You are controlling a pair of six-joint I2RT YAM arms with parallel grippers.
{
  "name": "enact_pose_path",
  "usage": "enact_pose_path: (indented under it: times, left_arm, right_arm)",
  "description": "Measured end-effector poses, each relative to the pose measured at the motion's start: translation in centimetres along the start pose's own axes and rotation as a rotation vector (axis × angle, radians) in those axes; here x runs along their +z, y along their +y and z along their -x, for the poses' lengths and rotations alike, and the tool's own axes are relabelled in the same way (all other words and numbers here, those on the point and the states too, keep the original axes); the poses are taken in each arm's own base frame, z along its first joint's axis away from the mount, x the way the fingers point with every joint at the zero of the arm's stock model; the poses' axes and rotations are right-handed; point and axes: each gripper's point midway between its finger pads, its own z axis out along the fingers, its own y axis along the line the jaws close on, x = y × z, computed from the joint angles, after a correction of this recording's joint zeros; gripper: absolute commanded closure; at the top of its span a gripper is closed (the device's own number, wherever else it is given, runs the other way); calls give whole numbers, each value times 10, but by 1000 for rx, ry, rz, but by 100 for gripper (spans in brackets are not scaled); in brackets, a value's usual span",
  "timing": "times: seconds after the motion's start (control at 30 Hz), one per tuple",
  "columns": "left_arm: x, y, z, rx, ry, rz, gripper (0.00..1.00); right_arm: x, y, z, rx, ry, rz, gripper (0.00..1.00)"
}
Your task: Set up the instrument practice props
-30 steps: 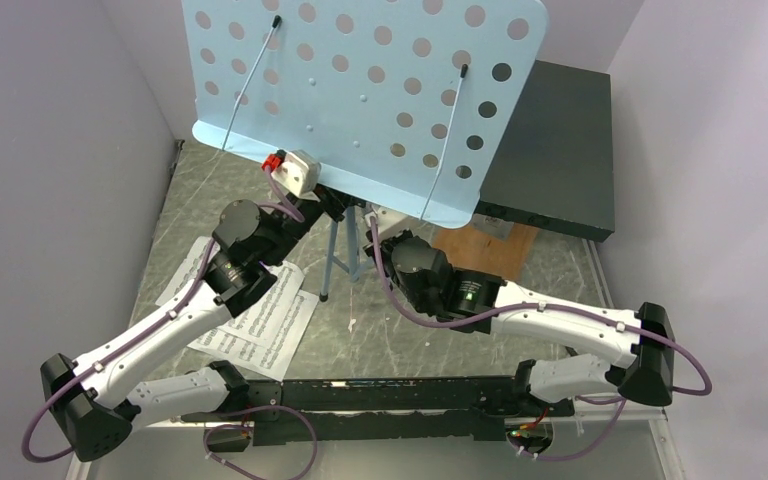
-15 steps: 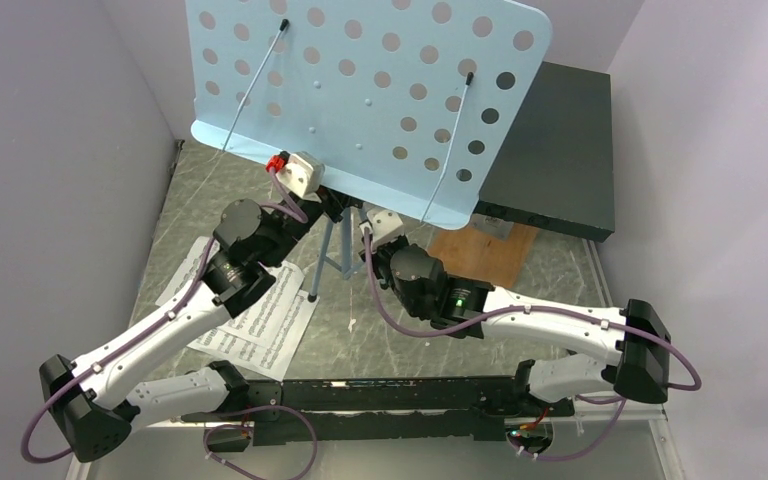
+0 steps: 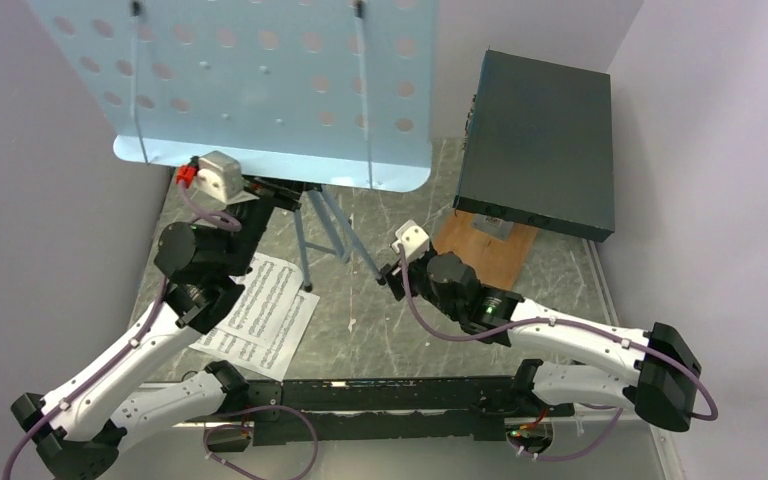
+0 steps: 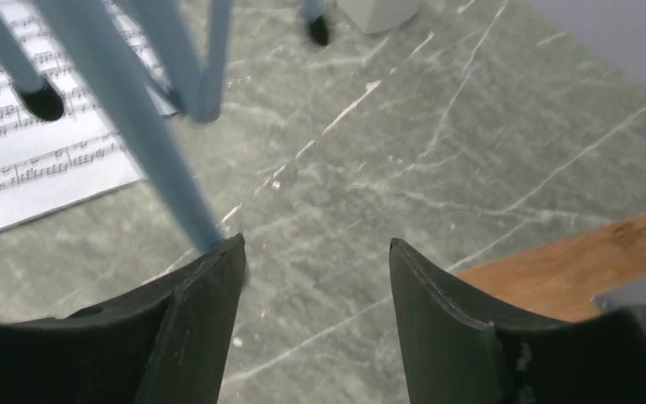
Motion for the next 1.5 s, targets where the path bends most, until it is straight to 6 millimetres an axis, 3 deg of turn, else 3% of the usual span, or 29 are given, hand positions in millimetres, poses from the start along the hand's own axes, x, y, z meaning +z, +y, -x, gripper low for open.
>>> enact_pose_path:
  times: [0.13,0.33,0.47,0.53,0.6,0.7,0.77,0.9,0.97,1.13,1.33,1.43,1.5]
  left_arm:
    - [1,2,25,-44,-91,16,100]
    - [3,1,23,-49,-93,14,100]
    - [6,0,15,-42,-68,11,100]
    - [6,0,11,-34,-46,10,100]
    - [7,0,8,-28,-34,10,100]
    - [7,0,6,-18,-29,10,100]
    - [8,0,5,-14,-27,11,100]
    - [9,0,3,-11,-23,11,100]
    - [9,0,3,-11,-22,11,100]
    - [10,0,5,-12,-26,11,100]
    - [11,0,7,-2,-29,12,100]
    - [11,1,7,12,-29,11,100]
    - [11,1,7,19,-29,11,100]
  right_arm:
    - [-6,6,-30,-18,39,42,22]
    - [-15,14,-36,-11,-6,74,18]
    - [-16,13,-30,-9,-20,74,17]
    - [-21,16,-24,1,-10,96,10]
    - [-28,19,-10,27,-25,125,8]
    - [-48,24,28,93,-125,178,7]
    - [-52,27,36,113,-153,197,8]
    - [-38,34,38,129,-149,169,9]
    - [-22,40,27,99,-113,140,9]
    - [5,50,3,-23,-43,37,20]
    - [29,34,18,-143,-59,-238,28]
    - [33,24,21,-183,-67,-324,53]
    - [34,20,22,-201,-70,-352,65]
